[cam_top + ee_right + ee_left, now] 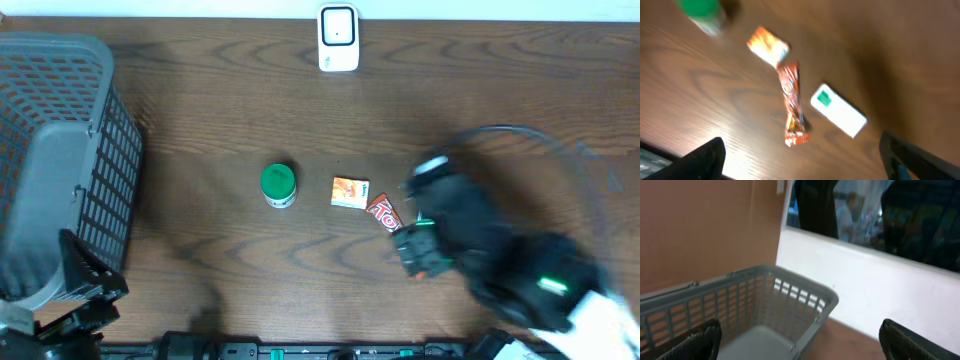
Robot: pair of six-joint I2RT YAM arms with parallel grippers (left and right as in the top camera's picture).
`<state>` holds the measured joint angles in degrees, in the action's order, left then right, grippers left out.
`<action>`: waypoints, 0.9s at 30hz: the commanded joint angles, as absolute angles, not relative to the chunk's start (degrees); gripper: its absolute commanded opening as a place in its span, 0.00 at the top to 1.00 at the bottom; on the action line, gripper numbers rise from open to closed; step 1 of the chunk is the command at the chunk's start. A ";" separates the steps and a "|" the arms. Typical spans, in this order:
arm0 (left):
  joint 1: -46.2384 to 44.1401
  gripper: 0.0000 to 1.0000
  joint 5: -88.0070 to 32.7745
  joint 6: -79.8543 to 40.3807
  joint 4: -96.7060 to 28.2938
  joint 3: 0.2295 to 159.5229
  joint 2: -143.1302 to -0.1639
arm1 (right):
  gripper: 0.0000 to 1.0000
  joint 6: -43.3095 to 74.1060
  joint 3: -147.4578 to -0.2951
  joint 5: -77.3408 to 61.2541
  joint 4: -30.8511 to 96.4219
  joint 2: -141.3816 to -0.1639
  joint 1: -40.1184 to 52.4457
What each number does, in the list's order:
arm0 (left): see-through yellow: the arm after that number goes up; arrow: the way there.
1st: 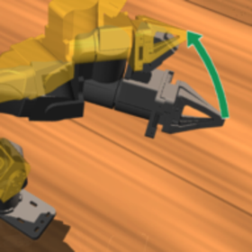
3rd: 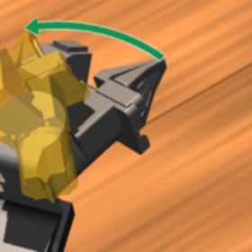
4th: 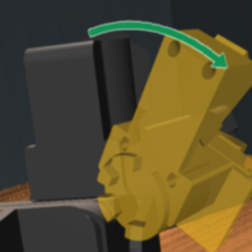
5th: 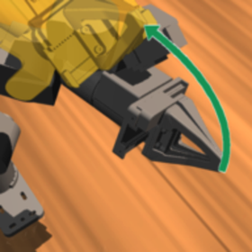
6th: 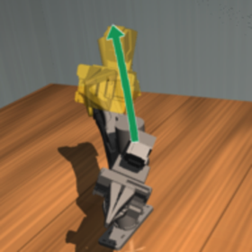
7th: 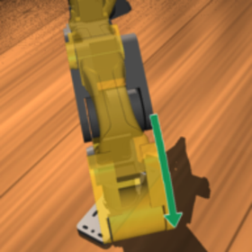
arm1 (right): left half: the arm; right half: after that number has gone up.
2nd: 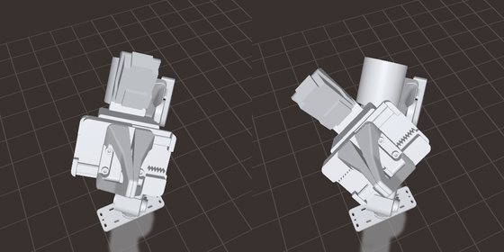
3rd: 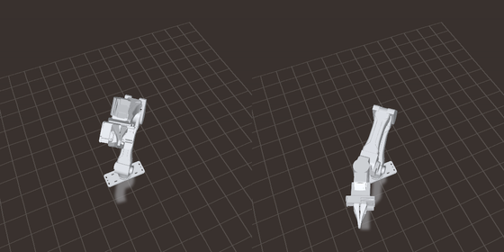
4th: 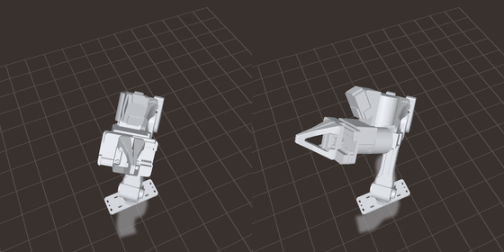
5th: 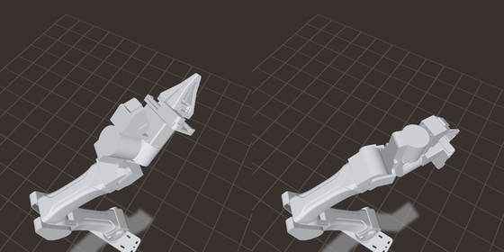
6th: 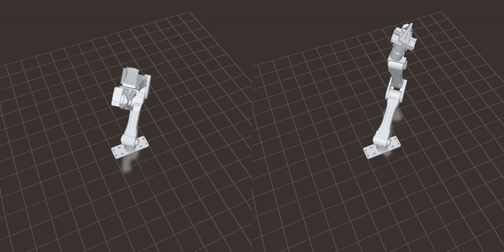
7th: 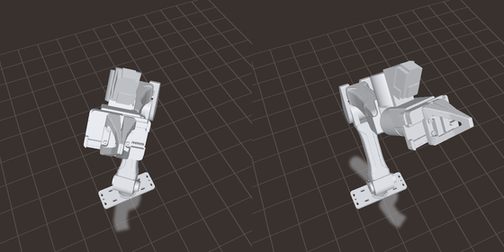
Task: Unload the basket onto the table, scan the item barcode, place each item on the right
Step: 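Reach the right gripper down to the TOP bar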
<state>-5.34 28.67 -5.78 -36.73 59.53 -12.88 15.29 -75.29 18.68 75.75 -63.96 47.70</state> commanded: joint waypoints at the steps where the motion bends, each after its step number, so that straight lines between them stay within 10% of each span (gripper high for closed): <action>1: -5.17 0.02 28.97 -5.69 -39.53 59.46 -12.69 | 0.05 26.87 -69.58 31.92 74.61 -69.89 55.40; 27: -5.15 0.02 28.99 -5.69 -46.59 59.46 -12.69 | 0.09 42.85 -58.26 31.35 67.09 -94.48 60.20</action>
